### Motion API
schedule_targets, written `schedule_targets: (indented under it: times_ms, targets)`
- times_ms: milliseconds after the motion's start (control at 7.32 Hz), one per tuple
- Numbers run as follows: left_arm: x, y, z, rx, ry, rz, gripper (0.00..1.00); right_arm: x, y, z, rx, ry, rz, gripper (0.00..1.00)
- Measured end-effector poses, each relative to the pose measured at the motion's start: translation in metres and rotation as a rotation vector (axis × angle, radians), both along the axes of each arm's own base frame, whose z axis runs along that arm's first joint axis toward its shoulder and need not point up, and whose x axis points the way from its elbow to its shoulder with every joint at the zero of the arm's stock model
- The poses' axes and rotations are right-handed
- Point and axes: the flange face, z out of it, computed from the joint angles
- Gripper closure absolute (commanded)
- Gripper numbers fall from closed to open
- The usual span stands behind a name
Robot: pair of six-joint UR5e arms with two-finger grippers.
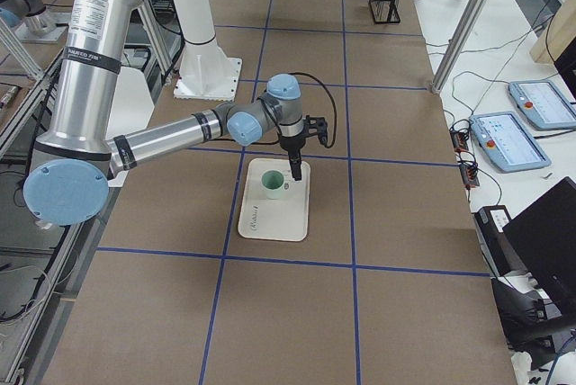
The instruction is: Left arm grabs green cup and hands to right arm on tray
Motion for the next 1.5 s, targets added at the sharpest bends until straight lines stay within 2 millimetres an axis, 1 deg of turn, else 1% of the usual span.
schedule_targets:
  times_ms: [137, 273, 410, 546, 683, 819, 956, 1092, 1229, 1365, 1502]
  targets:
    - [0.0, 0.0, 0.0, 0.001, 0.0, 0.0, 0.0, 0.024, -0.023, -0.008, 0.009, 0.033, -0.038, 0.01]
    - [0.0, 0.0, 0.0, 0.002, 0.0, 0.0, 0.0, 0.054, -0.041, -0.01, 0.011, 0.062, -0.077, 0.01]
    - [0.0, 0.0, 0.0, 0.002, -0.001, 0.001, 0.0, 0.088, -0.055, 0.004, -0.001, 0.056, -0.115, 0.01]
    - [-0.001, 0.0, 0.001, 0.002, -0.001, 0.002, 0.0, 0.127, -0.064, 0.039, -0.017, 0.021, -0.158, 0.01]
    - [0.0, 0.001, 0.003, 0.002, -0.001, 0.003, 0.0, 0.167, -0.068, 0.081, -0.026, -0.017, -0.188, 0.02]
    - [0.0, 0.002, 0.004, 0.0, -0.002, 0.002, 0.0, 0.197, -0.063, 0.118, -0.045, -0.044, -0.193, 0.03]
    - [0.0, 0.006, 0.008, -0.008, -0.002, 0.002, 0.0, 0.213, -0.051, 0.144, -0.076, -0.058, -0.183, 0.04]
    - [0.0, 0.012, 0.014, -0.019, -0.003, 0.001, 0.0, 0.224, -0.035, 0.161, -0.1, -0.065, -0.161, 0.04]
    - [0.0, 0.015, 0.015, -0.022, -0.004, -0.003, 0.0, 0.233, -0.021, 0.169, -0.117, -0.067, -0.121, 0.02]
    - [0.0, 0.014, 0.014, -0.015, -0.005, -0.006, 0.0, 0.237, -0.016, 0.169, -0.119, -0.065, -0.077, 0.01]
    - [0.0, 0.014, 0.012, 0.0, -0.007, -0.005, 0.0, 0.239, -0.017, 0.168, -0.104, -0.061, -0.045, 0.0]
